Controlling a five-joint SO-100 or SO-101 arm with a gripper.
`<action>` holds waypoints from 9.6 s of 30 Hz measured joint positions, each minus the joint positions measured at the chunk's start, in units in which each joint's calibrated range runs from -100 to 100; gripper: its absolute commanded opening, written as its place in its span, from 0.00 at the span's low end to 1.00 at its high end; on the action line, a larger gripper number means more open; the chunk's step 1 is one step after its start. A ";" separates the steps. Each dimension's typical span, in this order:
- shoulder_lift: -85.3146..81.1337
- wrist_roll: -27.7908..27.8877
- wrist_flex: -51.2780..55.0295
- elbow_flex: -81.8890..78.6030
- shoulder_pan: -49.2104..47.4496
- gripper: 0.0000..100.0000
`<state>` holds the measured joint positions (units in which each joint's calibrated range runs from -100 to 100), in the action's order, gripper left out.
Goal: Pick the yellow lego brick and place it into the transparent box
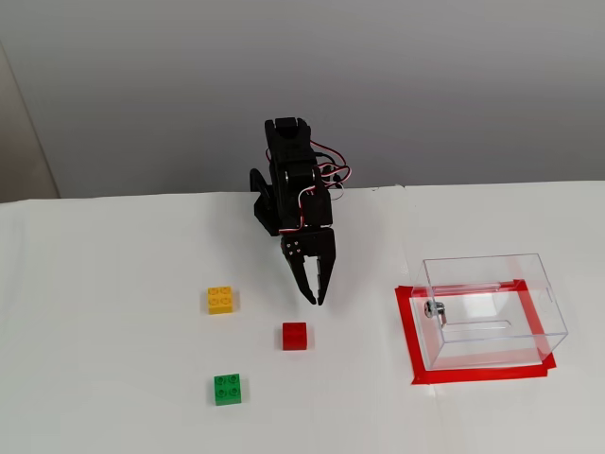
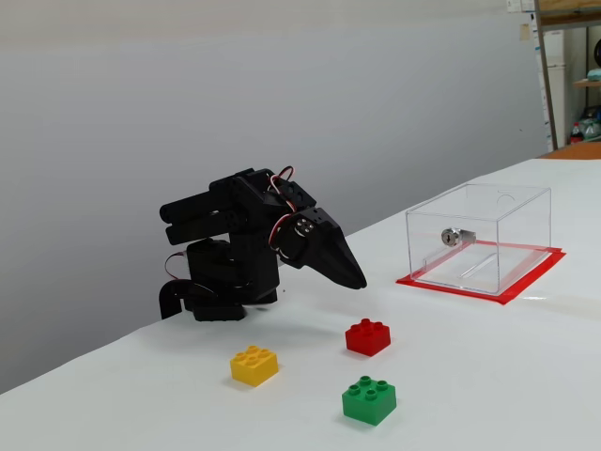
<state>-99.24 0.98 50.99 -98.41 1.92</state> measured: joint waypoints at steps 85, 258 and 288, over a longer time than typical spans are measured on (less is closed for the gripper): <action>18.18 -0.20 21.94 38.92 42.84 0.03; 64.10 -26.72 -0.51 64.78 22.54 0.10; 65.29 -7.96 -0.17 81.99 -35.90 0.10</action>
<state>-33.95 -6.99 50.81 -16.42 -33.97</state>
